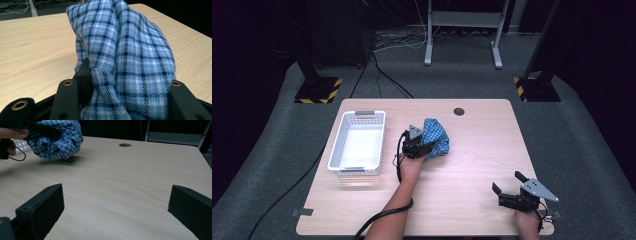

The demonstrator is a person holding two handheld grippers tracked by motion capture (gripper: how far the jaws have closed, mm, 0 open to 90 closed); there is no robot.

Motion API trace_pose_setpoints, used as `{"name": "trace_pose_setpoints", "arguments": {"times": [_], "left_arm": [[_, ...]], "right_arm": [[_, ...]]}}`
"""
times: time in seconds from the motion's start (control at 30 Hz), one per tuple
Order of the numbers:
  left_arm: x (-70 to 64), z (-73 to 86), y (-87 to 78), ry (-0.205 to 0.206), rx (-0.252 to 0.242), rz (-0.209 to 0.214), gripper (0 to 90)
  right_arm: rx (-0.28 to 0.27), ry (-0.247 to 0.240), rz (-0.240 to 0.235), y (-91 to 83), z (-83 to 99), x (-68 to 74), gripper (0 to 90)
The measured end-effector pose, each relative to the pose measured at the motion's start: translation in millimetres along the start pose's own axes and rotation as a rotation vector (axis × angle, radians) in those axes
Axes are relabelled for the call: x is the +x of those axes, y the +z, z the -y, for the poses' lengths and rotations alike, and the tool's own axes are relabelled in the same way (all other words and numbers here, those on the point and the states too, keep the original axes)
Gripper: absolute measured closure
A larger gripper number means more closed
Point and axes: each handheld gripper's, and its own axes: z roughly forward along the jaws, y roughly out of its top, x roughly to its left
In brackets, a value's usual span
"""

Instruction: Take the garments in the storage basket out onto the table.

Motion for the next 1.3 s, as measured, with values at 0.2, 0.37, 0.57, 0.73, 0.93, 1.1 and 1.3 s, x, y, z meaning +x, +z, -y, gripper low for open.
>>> {"name": "trace_pose_setpoints", "arguments": {"times": [0.2,0.37,0.57,0.73,0.93,1.1,1.3], "left_arm": [[0.2,6.4,3.0,0.006,0.014,-0.004,51.4],[1.4,11.0,4.5,0.003,0.021,-0.002,50.4],[1.2,12.6,6.0,0.015,0.033,-0.001,49.1],[1.3,12.4,5.5,0.014,0.034,-0.001,48.6],[1.9,11.8,5.6,0.01,0.04,0.005,45.1],[2.6,11.2,5.7,-0.004,0.045,0.019,36.4],[2.1,11.8,5.8,-0.004,0.048,0.017,28.6]], "right_arm": [[0.0,0.0,-0.001,0.0,0.0,0.0,0.0],[-0.002,0.001,-0.002,-0.1,0.1,-0.2,0.0],[-0.002,0.001,-0.002,-0.1,0.1,-0.2,0.0],[-0.002,0.002,-0.001,-0.2,0.1,-0.2,0.0],[-0.002,0.0,-0.001,-0.2,0.1,-0.1,0.0],[-0.001,0.001,-0.002,-0.1,0.1,-0.1,0.0],[-0.001,0.0,-0.002,-0.2,0.1,-0.1,0.0]]}}
